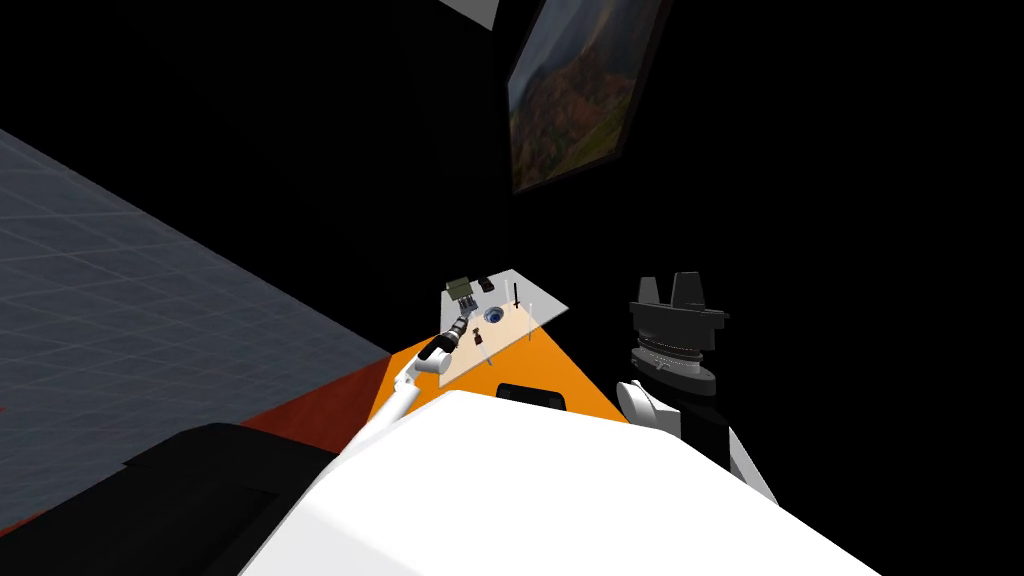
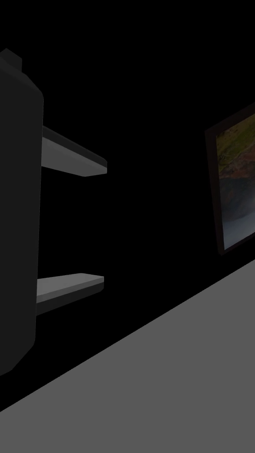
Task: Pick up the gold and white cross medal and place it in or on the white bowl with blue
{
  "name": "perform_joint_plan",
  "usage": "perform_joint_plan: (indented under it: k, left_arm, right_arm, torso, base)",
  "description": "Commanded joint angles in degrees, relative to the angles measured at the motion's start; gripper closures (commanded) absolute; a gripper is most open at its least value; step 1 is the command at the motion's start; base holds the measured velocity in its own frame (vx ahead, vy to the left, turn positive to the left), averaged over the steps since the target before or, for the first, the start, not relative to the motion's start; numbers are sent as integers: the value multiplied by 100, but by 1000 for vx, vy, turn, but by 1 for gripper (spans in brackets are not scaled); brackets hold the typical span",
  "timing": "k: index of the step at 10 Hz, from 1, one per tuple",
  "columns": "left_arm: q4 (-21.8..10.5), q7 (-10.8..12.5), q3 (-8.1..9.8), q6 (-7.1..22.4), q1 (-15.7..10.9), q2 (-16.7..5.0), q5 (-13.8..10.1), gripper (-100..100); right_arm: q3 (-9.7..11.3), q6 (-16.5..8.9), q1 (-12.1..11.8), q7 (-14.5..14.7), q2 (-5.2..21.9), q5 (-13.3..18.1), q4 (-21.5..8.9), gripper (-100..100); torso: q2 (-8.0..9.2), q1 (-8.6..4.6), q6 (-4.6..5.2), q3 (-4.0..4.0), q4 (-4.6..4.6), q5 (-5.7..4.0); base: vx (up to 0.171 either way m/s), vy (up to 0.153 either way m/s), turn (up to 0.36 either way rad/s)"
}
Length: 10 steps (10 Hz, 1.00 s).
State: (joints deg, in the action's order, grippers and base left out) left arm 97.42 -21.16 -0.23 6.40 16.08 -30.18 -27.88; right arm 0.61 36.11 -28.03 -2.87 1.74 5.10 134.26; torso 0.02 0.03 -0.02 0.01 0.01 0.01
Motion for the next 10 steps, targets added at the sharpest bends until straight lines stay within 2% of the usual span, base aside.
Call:
perform_joint_plan:
  k: [1, 2, 3, 4, 5, 6, 7, 9, 10]
  left_arm:
    - [-286, -69, -102, 286, -83, -200, -149, -100]
    - [-417, -122, -197, 448, -153, -353, -256, -100]
    - [-536, -122, -197, 523, -153, -353, -256, -100]
    - [-727, -166, -299, 726, -223, -502, -352, -100]
    - [-783, -166, -299, 738, -223, -502, -352, -100]
    - [-995, -200, -407, 947, -294, -647, -436, -100]
    - [-1028, -200, -407, 947, -294, -647, -436, -100]
    - [-1404, -239, -636, 1337, -434, -919, -571, -100]
    - [-1507, -239, -636, 1343, -434, -919, -571, -100]
  right_arm:
    - [0, 0, 0, 0, 0, 0, 0, 0]
    - [0, 0, 0, 0, 0, 0, 0, 0]
    - [0, 0, 0, 0, 0, 0, 0, 0]
    - [0, 0, 0, 0, 0, 0, 0, 0]
    - [0, 0, 0, 0, 0, 0, 0, 0]
    - [0, 0, 0, 0, 0, 0, 0, 0]
    - [0, 0, 0, 0, 0, 0, 0, 0]
    - [0, 0, 0, 0, 0, 0, 0, 0]
    - [0, 0, 0, 0, 0, 0, 0, 0]
  torso:
    - [0, 0, 0, 0, 0, 0]
    - [-1, 0, 2, -1, 0, 0]
    - [-1, 1, 3, -1, 0, 0]
    - [-1, 0, -1, -1, 0, 0]
    - [-3, -1, 2, -2, -1, -1]
    - [-3, -1, -1, -2, -1, -1]
    - [-4, -3, 2, -2, -1, -1]
    - [-6, -3, 2, -3, -1, -1]
    - [-7, -4, 1, -4, -1, -2]
  base:
    - [-6, 1, -138]
    - [-8, 2, -188]
    - [-5, 4, -84]
    - [-1, -3, -146]
    - [0, -1, -89]
    - [2, -4, -141]
    - [3, -2, -88]
    - [8, -8, -202]
    - [9, -3, -79]
